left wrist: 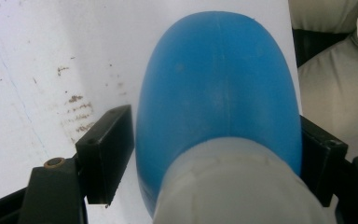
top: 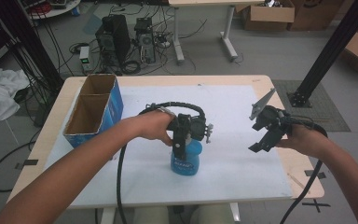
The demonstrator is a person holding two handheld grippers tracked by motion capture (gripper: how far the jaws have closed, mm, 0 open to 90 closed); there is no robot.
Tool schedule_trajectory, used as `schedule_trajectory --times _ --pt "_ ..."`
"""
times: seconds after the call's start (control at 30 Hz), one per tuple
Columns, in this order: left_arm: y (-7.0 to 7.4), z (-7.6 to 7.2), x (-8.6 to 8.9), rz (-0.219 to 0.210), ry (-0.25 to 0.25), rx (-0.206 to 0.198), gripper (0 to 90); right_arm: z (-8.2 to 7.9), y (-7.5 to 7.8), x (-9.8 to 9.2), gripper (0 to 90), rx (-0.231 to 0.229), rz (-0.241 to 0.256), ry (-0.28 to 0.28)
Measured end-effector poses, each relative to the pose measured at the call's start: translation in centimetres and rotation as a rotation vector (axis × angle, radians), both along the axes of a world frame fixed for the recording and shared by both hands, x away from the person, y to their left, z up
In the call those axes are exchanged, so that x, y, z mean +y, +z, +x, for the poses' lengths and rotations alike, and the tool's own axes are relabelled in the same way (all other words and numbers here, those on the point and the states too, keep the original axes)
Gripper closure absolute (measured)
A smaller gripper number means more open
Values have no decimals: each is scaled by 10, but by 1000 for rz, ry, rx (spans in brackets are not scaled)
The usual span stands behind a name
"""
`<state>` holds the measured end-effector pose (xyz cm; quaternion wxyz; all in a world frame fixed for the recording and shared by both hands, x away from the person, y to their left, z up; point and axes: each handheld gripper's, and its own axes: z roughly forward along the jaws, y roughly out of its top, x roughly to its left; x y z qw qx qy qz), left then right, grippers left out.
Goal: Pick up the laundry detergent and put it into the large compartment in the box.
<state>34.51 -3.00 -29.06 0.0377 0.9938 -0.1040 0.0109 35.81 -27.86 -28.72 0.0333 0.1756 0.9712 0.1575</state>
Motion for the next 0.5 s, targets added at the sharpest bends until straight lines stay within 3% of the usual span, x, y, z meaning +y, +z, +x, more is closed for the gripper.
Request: schedule_trajectory --times 0.5 --pt "1 -1 0 -4 -9 2 288 0 0 0 175 2 -2 -2"
